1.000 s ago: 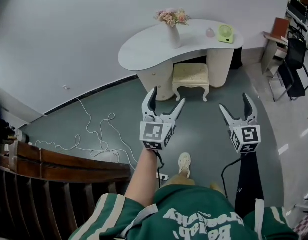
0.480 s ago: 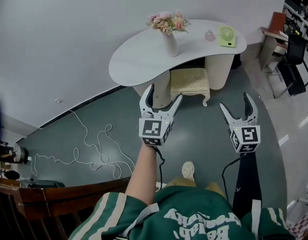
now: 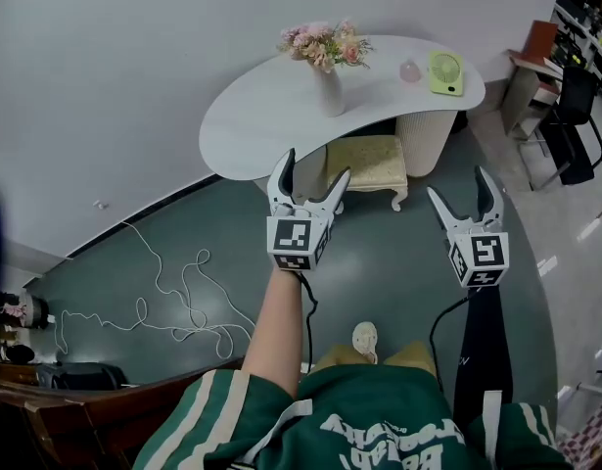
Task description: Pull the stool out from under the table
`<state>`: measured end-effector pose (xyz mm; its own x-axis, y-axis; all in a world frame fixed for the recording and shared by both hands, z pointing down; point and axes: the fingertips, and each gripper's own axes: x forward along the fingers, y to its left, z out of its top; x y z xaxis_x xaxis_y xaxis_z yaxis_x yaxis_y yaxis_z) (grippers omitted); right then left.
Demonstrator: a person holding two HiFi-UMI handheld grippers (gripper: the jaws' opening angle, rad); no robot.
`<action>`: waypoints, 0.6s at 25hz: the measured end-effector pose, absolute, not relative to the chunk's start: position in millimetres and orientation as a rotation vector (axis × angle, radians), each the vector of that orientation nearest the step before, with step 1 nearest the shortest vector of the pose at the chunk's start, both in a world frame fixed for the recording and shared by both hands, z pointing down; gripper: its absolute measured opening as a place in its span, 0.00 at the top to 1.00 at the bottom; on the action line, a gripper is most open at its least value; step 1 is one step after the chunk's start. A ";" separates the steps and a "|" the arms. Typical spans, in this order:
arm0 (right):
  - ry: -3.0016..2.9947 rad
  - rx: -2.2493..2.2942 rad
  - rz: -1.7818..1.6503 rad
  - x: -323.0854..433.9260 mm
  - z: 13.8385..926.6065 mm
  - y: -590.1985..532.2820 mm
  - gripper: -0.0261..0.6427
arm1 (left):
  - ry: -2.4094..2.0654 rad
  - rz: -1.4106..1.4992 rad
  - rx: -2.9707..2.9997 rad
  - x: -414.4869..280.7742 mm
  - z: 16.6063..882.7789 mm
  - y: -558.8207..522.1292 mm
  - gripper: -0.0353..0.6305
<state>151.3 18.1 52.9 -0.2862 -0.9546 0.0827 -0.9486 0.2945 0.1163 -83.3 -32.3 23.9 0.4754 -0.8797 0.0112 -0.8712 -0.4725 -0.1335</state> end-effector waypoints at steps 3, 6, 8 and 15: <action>-2.417 1.767 -0.059 147.9 63.3 9.6 0.31 | 1.540 -0.121 -2.619 -79.6 32.4 -41.1 0.29; -2.417 1.757 -0.053 144.7 72.8 5.0 0.31 | 1.538 -0.129 -2.640 -74.3 42.7 -42.6 0.29; -2.415 1.747 -0.068 142.0 75.7 1.8 0.32 | 1.523 -0.143 -2.657 -71.1 49.7 -44.7 0.29; -2.435 1.744 -0.072 143.1 83.7 -35.5 0.35 | 1.545 -0.184 -2.687 -68.4 73.5 -63.5 0.29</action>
